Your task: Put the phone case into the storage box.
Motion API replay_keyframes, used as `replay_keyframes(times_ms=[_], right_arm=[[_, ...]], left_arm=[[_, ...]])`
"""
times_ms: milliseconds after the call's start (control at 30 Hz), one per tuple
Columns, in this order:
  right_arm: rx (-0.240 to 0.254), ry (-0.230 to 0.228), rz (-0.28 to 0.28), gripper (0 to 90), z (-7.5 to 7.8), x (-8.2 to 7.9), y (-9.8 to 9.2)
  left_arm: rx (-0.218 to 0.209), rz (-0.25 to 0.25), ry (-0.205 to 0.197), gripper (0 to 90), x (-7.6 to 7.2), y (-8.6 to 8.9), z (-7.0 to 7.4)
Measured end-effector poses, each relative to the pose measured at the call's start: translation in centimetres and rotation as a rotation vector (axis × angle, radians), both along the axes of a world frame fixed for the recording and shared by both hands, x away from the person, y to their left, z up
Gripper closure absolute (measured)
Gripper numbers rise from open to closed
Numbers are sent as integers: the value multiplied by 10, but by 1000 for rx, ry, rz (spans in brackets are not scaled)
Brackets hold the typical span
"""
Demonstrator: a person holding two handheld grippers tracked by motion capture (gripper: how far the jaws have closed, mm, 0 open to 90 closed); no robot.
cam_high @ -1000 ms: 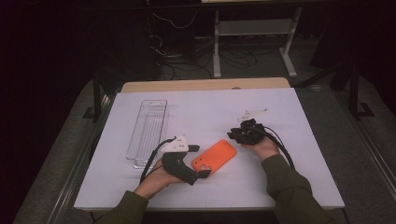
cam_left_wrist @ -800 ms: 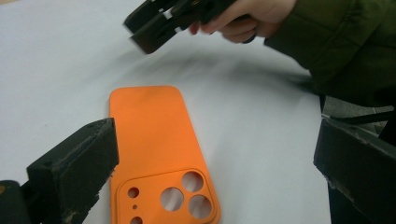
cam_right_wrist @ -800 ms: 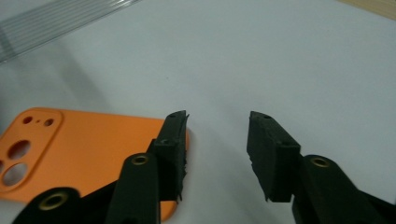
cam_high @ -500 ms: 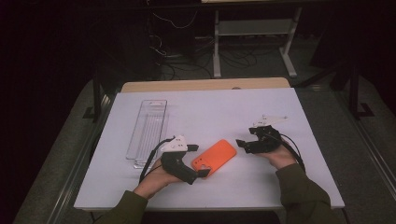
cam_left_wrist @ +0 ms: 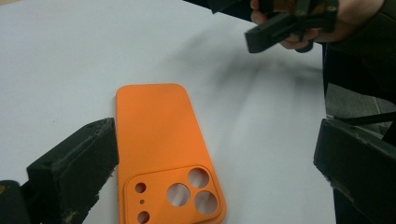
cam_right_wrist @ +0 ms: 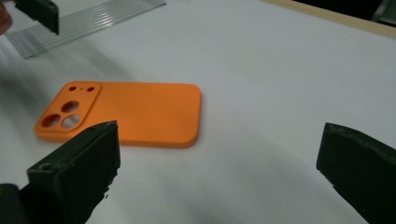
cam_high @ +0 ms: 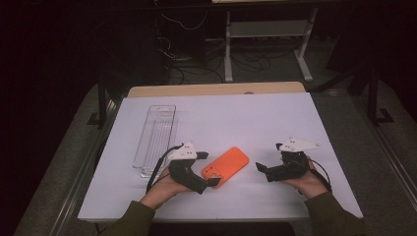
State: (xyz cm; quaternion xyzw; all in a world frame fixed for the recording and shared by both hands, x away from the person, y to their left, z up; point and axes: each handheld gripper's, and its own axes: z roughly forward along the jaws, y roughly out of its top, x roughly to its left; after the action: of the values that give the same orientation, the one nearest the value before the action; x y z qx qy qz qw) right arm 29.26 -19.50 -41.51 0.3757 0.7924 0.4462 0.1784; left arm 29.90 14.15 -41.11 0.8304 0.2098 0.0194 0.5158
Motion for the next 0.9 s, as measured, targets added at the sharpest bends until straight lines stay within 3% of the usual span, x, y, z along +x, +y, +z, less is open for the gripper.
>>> replay_keyframes(times_ms=[200, 400, 800, 900], right_arm=[[-2, 32, 24, 0, -6, -10, -1], [1, 41, 35, 0, -6, -9, 0], [3, 25, 39, 0, -5, -10, 0], [5, 24, 37, 0, -5, -10, 0]], left_arm=[[4, 3, 1, 0, 0, 0, 0], [9, 8, -1, 0, 1, 0, 0], [-1, 33, -15, 0, 6, 3, 3], [-19, 46, -8, 0, 7, 2, 6]])
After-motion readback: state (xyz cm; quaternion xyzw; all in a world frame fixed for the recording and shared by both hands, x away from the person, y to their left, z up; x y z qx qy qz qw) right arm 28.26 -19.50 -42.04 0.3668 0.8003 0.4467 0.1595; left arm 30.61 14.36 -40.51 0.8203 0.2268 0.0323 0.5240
